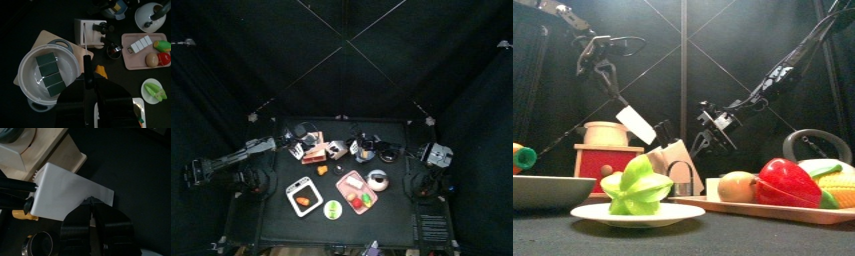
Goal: Place cleaver back in holder
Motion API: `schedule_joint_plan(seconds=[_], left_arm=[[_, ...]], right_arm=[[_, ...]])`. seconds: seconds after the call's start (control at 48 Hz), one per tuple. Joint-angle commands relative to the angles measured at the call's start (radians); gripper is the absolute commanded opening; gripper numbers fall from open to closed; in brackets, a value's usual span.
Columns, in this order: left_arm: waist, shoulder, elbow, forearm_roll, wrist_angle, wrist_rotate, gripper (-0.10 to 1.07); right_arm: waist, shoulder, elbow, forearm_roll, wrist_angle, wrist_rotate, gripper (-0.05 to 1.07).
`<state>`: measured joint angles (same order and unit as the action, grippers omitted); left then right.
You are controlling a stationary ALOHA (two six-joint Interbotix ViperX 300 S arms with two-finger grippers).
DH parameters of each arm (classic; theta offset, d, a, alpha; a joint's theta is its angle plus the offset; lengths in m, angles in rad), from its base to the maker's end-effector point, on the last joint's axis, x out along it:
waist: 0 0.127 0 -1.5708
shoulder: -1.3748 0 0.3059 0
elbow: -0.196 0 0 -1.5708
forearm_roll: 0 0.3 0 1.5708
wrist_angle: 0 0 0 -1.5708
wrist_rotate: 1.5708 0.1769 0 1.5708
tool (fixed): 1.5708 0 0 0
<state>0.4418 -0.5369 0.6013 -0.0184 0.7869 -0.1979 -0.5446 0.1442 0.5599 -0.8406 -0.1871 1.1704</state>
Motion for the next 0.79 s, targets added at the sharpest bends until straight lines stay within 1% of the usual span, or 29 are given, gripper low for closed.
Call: schedule_joint_plan(seconds=[0.0, 0.771], left_arm=[[-0.014, 0.009, -0.031, 0.006, -0.003, -0.002, 0.35], [-0.012, 0.049, -0.052, 0.055, -0.012, 0.002, 0.35]], right_arm=[[-0.006, -0.017, -0.025, 0.000, -0.005, -0.002, 0.33], [-0.006, -0.006, -0.029, 0.000, -0.005, -0.002, 0.33]])
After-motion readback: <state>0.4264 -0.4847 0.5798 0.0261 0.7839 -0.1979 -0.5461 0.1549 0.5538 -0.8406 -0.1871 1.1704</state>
